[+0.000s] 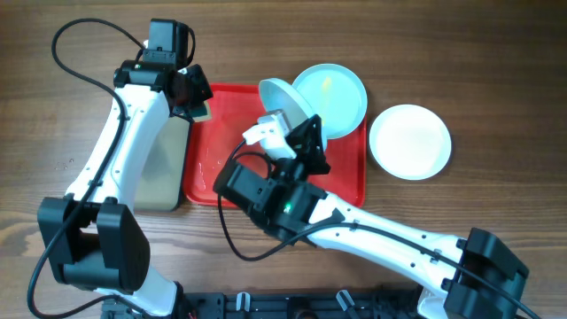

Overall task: Clean dirty plates on tray and stack at the side
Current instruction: 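Lift the blue plate with the right gripper and move it right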

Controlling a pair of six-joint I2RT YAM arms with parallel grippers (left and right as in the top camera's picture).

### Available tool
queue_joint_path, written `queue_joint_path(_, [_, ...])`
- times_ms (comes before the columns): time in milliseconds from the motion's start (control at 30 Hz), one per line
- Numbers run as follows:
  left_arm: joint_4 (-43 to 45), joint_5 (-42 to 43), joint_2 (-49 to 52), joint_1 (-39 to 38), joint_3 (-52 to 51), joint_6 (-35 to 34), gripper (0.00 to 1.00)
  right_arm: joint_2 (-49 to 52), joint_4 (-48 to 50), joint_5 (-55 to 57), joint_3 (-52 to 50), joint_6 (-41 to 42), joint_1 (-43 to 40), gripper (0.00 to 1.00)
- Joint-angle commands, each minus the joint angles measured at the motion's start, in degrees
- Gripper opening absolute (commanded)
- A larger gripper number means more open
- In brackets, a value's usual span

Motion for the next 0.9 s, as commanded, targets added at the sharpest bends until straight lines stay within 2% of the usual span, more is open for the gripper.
queue_joint_path(0, [0.09, 0.94, 0.57, 0.02, 0.48, -1.16, 0.04, -1.27, 3.56, 4.59, 0.48, -5.88, 1.62, 0.04])
queue_joint_path(100, [-0.07, 0.92, 0.57, 0.04, 0.48, -1.16, 0.04, -1.27, 6.32, 4.61, 0.48, -8.79, 1.90, 0.04])
queue_joint_path(500, [-0.09, 0.92, 0.57, 0.04, 0.48, -1.16, 0.04, -1.27, 6.69, 2.05, 0.42, -8.63, 1.90, 0.04])
queue_joint_path(567, [-0.09, 0.92, 0.57, 0.04, 0.48, -1.16, 0.04, -1.27, 4.15, -8.85, 0.28, -8.55, 1.90, 0.04])
queue_joint_path(700, [-0.44, 0.92, 0.57, 0.04, 0.48, -1.16, 0.04, -1.25, -6.43, -43.10, 0.15, 6.25, 0.74, 0.04])
queue_joint_path(767, [-0.50, 0.92, 0.57, 0.04, 0.48, -1.16, 0.04, -1.38, -8.00, -51.58, 0.17, 10.73, -1.57, 0.04])
queue_joint_path(867, [-0.52, 0.92, 0.57, 0.04, 0.48, -1.16, 0.04, -3.45, -8.17, -61.02, 0.17, 11.06, -6.23, 0.04])
